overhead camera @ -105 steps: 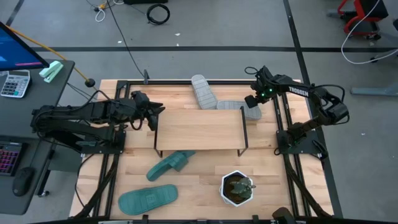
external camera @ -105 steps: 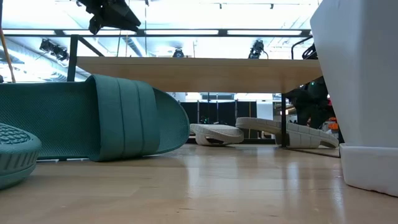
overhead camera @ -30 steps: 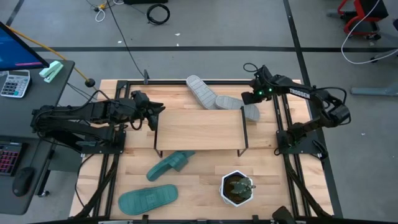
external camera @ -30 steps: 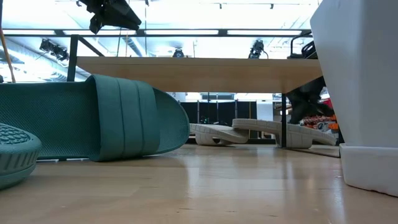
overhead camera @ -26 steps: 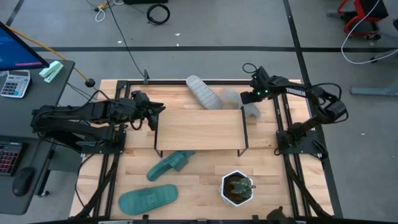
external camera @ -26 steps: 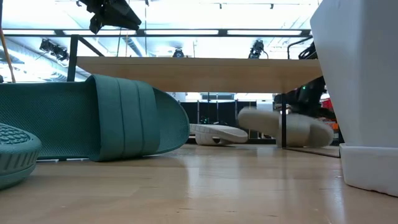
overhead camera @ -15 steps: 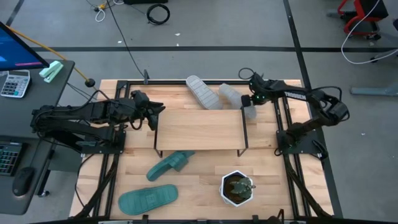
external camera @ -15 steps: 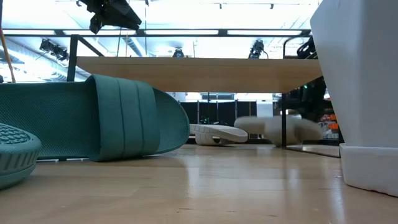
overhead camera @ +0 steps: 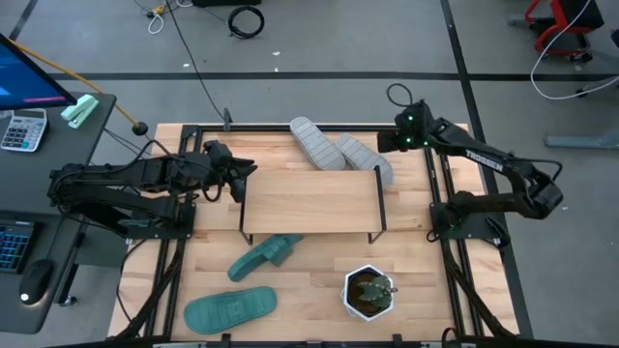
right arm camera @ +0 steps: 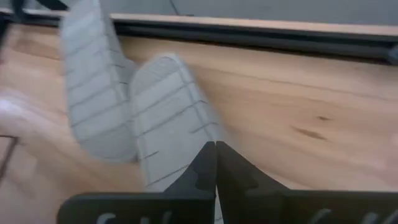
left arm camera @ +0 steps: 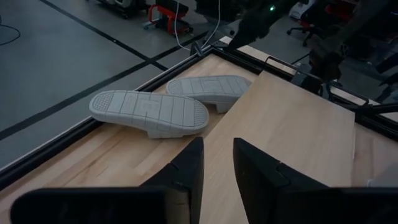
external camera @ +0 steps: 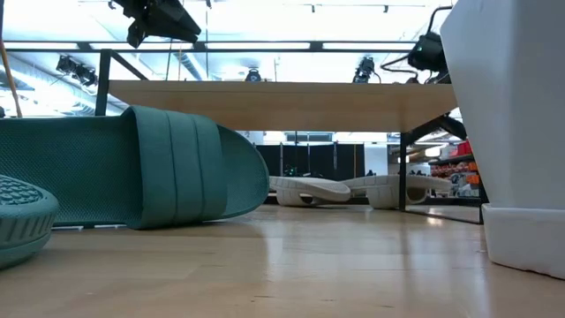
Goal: Pick and place slides into the shelf
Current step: Put the right gray slide on the shelf
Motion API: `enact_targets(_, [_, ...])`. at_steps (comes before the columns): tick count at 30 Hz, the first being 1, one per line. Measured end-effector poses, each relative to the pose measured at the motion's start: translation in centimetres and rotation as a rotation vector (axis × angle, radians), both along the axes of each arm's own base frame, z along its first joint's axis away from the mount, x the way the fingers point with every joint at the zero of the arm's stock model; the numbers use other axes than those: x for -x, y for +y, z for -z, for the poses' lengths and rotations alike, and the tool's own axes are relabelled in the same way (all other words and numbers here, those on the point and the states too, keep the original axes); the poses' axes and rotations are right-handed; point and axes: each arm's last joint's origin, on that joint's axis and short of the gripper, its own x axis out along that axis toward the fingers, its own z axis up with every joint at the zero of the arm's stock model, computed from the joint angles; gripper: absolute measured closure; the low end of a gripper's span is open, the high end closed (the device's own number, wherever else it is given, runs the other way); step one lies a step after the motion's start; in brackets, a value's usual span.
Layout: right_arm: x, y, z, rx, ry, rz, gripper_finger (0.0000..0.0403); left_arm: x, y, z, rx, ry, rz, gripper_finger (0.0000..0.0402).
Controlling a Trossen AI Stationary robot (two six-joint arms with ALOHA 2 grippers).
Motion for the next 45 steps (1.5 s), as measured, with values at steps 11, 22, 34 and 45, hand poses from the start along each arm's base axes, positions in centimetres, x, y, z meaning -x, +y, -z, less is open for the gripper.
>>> enact_targets(11, [1.8, -0.1, 2.4, -0.284, 0.138, 0.000, 0.0342, 0.0, 0.0, 0.0, 0.016, -0.006, 0.001, 0.0303])
enact_targets(22, [1.9, 0.1, 2.6, -0.334, 0.116, -0.028, 0.0153, 0.0, 0.0, 0.0, 0.017, -0.005, 0.003, 0.0302])
enact_targets(34, [1.7, 0.8, 3.0, -0.399, 0.183, 0.071, 0.0101, 0.0, 0.0, 0.0, 0.016, -0.002, 0.003, 0.0301])
enact_targets(45, [1.1, 1.8, 5.3, -0.451, 0.103, 0.166, 0.0106, 0.0, -0.1, 0.1, 0.023, 0.000, 0.022, 0.0307])
